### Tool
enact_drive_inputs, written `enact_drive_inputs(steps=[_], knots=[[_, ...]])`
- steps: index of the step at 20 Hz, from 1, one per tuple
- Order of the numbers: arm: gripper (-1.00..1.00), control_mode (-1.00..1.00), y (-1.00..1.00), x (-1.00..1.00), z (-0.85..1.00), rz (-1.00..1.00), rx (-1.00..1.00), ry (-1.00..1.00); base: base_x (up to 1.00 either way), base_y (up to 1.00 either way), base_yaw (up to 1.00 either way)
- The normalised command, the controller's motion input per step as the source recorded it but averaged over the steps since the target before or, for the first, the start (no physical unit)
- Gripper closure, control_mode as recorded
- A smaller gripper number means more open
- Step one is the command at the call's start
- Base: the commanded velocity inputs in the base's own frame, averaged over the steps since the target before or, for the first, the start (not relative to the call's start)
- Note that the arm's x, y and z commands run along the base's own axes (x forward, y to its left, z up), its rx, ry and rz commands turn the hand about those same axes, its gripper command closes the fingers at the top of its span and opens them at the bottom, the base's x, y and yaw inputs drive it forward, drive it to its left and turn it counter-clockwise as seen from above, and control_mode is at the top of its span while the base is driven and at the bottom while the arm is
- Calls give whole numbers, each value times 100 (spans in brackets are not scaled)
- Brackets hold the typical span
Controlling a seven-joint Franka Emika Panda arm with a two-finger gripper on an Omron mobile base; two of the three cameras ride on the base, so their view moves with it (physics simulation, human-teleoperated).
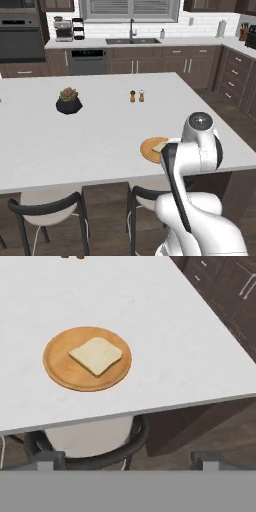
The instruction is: Start the toaster. Once the lever pops up, take the bread to the plate on the dining counter.
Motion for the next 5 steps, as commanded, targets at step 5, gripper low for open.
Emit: enact_drive_inputs(steps=[5], knots=[[-100, -100, 28, -100, 53, 11, 0, 1, 0, 0, 0]])
